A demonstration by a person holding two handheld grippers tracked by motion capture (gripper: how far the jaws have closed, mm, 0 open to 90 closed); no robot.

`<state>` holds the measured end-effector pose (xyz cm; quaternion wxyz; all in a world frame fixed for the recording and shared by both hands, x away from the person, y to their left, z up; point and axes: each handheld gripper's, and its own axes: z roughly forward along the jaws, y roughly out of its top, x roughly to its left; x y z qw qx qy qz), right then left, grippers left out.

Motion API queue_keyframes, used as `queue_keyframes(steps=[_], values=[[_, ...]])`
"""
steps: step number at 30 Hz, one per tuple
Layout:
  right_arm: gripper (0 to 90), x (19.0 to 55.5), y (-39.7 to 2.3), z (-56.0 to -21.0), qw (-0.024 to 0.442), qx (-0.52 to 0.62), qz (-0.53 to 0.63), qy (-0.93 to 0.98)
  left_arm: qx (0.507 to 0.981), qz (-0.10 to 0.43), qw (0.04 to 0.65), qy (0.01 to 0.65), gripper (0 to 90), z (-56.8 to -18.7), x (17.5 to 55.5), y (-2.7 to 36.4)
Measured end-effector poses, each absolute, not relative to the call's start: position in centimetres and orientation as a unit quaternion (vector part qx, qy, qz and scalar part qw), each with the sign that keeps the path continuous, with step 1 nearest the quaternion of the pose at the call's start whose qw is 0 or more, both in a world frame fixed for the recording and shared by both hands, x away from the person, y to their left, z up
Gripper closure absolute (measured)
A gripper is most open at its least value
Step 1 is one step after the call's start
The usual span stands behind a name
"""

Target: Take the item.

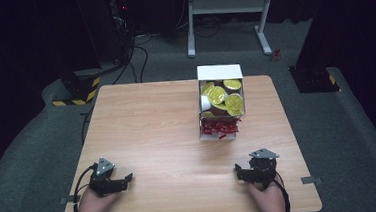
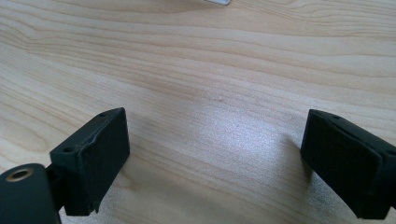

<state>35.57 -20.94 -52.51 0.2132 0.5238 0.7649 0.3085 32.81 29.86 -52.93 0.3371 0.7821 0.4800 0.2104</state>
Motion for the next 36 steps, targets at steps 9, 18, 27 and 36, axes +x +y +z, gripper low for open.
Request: queue_keyframes(steps=[9,18,27,36], values=[[7.9,35.6,-20.99,-52.51,0.213,0.521,0.309,0.767,0.782,0.21,0.338,0.479,14.8,-52.93,32.75,29.92],[7.9,35.6,-21.1,-52.51,0.211,0.517,0.311,0.769,0.783,0.208,0.337,0.479,14.9,-52.91,32.68,30.02],[7.9,35.58,-21.22,-52.51,0.21,0.512,0.312,0.772,0.779,0.21,0.336,0.486,17.9,-52.8,32.61,30.09],[7.8,35.58,-21.22,-52.5,0.21,0.511,0.311,0.773,0.774,0.22,0.339,0.488,26.7,-52.18,32.4,30.19]])
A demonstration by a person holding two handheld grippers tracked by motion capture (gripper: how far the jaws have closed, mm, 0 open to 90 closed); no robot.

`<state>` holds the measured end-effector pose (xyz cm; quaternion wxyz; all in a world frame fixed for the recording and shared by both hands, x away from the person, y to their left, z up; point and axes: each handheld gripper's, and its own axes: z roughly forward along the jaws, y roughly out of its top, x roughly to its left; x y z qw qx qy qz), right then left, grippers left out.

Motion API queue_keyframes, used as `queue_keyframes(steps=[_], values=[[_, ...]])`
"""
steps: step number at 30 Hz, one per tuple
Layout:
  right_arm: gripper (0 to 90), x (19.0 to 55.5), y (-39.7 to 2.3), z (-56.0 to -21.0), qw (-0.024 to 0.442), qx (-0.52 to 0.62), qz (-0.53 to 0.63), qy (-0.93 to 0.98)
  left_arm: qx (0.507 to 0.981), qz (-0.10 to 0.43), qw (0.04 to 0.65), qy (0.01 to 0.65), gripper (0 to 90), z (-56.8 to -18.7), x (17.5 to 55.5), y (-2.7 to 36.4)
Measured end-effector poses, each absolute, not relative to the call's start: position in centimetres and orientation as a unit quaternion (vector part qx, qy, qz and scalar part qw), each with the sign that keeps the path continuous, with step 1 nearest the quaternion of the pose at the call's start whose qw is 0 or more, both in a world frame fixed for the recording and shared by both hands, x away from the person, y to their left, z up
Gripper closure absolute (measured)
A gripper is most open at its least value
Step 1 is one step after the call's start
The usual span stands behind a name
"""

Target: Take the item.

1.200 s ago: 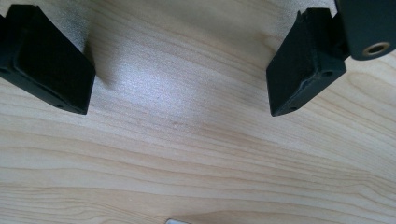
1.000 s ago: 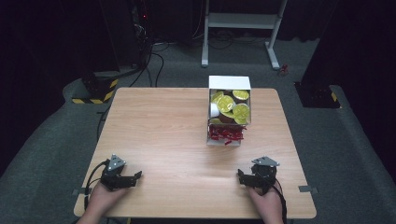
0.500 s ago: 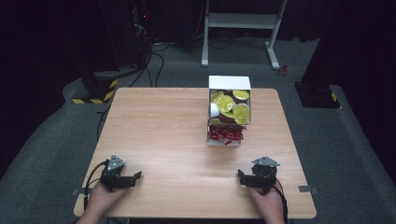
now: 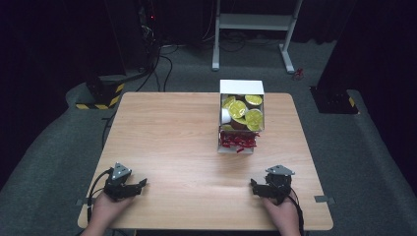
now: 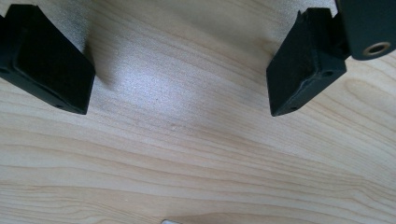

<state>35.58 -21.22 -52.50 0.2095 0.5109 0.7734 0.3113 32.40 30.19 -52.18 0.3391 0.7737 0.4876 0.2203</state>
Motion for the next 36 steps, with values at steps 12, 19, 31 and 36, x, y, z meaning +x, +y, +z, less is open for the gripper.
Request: queue_keyframes(steps=[12,19,31,36], values=[[7.8,35.6,-21.2,-52.5,0.209,0.511,0.312,0.773,0.755,0.224,0.39,0.477,33.3,-50.7,31.7,30.0],[7.8,35.6,-21.3,-52.5,0.207,0.506,0.311,0.777,0.762,0.24,0.372,0.473,35.0,-49.9,31.8,29.6],[7.7,35.5,-21.7,-52.3,0.195,0.492,0.308,0.791,0.76,0.238,0.403,0.451,38.6,-47.9,32.0,26.0],[7.8,35.3,-21.9,-52.4,0.197,0.481,0.313,0.795,0.756,0.23,0.417,0.449,38.3,-47.1,32.3,24.8]])
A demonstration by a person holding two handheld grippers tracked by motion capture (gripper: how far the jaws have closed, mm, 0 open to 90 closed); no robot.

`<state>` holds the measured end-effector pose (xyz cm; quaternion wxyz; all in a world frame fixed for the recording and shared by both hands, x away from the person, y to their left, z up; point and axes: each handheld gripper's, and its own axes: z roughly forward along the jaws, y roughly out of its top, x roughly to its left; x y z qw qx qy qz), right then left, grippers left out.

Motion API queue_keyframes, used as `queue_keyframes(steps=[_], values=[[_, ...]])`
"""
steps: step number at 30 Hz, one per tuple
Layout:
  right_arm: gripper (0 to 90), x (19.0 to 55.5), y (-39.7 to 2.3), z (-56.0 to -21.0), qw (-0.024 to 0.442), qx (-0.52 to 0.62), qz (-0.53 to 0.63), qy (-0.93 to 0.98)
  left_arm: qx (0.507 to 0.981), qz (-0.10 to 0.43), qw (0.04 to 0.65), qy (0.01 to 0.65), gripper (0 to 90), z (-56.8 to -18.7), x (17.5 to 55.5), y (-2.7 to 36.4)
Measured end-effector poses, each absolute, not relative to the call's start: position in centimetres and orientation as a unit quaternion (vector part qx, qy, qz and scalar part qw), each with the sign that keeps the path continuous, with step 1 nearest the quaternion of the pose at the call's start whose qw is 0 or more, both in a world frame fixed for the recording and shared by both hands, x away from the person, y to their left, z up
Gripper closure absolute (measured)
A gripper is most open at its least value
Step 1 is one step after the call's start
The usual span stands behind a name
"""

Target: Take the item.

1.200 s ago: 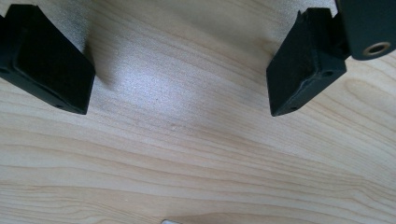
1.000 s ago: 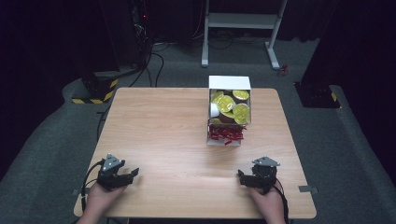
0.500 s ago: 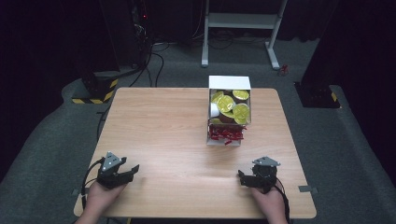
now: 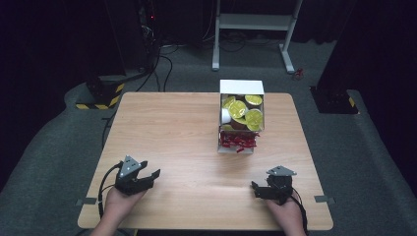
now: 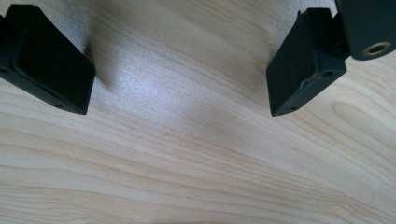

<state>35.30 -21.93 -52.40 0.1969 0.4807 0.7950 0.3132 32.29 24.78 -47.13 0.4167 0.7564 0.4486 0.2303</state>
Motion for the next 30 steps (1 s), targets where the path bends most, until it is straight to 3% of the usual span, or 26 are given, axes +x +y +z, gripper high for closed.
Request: queue_keyframes(steps=[30], values=[[8.2,34.8,-21.9,-52.5,0.203,0.492,0.316,0.786,0.776,0.223,0.43,0.403,36.8,-45.4,33.2,20.1]])
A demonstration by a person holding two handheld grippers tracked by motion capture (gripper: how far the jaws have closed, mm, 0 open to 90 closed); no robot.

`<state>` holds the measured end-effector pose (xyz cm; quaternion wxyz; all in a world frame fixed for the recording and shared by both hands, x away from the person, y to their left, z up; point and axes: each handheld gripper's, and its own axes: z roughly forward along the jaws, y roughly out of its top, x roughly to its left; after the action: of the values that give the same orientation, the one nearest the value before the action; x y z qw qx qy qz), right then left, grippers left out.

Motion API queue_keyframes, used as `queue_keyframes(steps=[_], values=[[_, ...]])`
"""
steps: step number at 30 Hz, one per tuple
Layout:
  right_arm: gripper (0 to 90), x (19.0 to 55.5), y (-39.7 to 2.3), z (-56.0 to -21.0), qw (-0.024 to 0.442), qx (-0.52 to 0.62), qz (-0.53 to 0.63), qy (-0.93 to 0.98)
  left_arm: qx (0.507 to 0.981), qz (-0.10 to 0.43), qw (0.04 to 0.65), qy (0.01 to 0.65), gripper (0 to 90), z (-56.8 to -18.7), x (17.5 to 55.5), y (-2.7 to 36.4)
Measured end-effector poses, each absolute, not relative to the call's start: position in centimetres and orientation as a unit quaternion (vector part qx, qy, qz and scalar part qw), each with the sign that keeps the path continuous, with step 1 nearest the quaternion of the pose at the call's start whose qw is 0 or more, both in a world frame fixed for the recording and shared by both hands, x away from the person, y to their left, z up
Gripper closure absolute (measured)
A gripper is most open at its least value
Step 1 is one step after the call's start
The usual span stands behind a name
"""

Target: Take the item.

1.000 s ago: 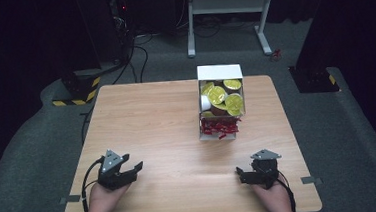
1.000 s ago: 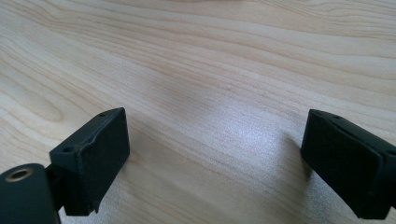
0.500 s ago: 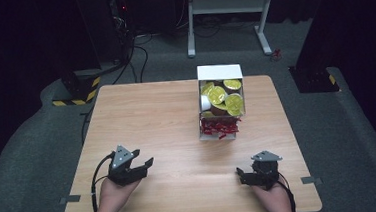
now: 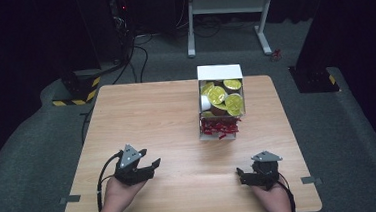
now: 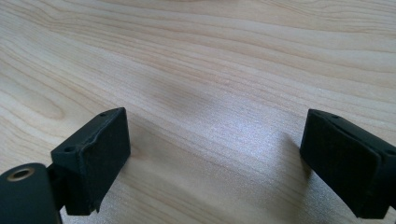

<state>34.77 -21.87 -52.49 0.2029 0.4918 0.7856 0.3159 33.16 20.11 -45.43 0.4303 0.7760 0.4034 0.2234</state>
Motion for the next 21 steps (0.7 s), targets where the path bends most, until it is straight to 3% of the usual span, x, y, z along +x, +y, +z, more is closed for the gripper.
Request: queue_keyframes(steps=[21], values=[[8.3,34.7,-21.9,-52.5,0.203,0.491,0.317,0.786,0.78,0.219,0.456,0.369,36.4,-43.7,34.0,16.4]])
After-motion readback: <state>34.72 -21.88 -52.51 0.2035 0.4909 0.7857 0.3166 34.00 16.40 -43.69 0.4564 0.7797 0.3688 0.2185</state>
